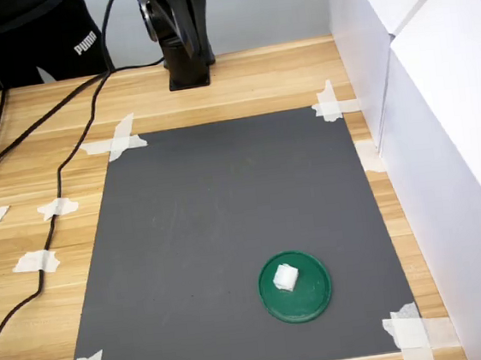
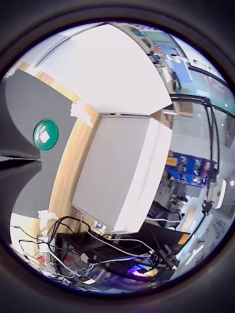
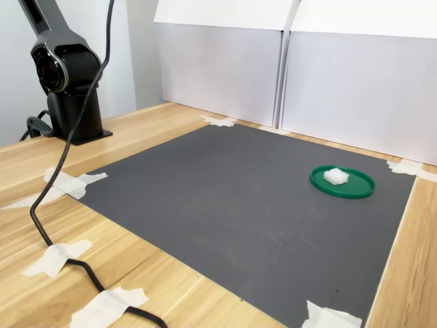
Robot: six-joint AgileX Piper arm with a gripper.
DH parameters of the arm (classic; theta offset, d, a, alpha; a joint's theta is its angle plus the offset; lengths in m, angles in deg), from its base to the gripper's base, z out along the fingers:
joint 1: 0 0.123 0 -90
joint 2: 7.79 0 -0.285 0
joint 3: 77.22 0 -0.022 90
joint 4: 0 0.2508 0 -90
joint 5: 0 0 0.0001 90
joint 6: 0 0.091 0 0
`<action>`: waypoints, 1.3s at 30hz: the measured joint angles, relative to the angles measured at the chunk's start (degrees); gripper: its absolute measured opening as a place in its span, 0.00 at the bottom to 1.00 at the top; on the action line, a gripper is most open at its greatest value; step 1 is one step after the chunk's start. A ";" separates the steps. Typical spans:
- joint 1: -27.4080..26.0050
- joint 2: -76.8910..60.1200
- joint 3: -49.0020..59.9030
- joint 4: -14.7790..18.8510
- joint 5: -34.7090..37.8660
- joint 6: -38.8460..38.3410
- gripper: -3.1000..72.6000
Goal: Grasp a white terminal and put it on the green lid.
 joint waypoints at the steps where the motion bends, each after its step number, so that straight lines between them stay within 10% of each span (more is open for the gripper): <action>1: -0.55 -2.51 2.08 0.79 -1.04 0.10 0.02; 18: -21.12 -41.16 40.08 4.74 -14.54 0.40 0.02; 39: -22.83 -52.78 53.03 4.99 -10.66 0.47 0.02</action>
